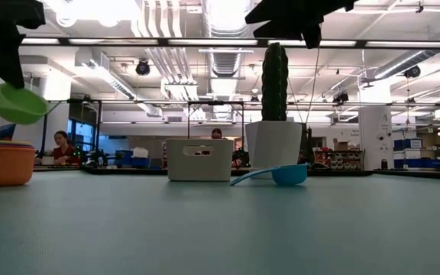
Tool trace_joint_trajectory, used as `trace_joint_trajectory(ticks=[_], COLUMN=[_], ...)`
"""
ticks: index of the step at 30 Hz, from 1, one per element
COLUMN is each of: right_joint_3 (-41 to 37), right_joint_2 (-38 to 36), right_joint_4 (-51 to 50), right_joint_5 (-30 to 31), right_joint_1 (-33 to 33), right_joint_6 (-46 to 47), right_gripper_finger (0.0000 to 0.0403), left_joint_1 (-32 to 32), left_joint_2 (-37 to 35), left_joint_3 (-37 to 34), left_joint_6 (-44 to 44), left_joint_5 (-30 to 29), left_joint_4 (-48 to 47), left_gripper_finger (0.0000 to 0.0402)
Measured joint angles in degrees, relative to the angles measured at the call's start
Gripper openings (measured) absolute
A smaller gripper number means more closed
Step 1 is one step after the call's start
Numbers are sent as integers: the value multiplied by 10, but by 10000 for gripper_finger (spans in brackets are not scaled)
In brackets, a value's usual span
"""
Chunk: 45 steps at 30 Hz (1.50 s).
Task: Nest measuring cups in basket
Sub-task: Stack the green measuring cup on top of the yellow measuring cup
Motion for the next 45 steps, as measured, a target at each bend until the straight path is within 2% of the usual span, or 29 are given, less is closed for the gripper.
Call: trace_joint_trajectory(ticks=[5, 19, 37, 40, 45], right_joint_3=[0, 0, 0, 0, 0], right_joint_2=[-1, -1, -1, -1, -1], right_joint_4=[-2, 1, 11, 11, 11], right_joint_5=[-16, -9, -9, -9, -9], right_joint_1=[0, -1, -4, -4, -4], right_joint_6=[-2, -11, -25, -27, -33], right_gripper_finger=[189, 189, 189, 189, 189], left_joint_1=[0, 0, 0, 0, 1], left_joint_2=[-2, 35, 61, 62, 75], left_joint_3=[-15, -20, -19, -12, -14], left_joint_6=[-9, -7, -9, 4, 93], left_joint_5=[41, 43, 57, 44, -10], left_joint_4=[6, 20, 17, 61, 226], left_gripper_finger=[0, 1, 37, 37, 37])
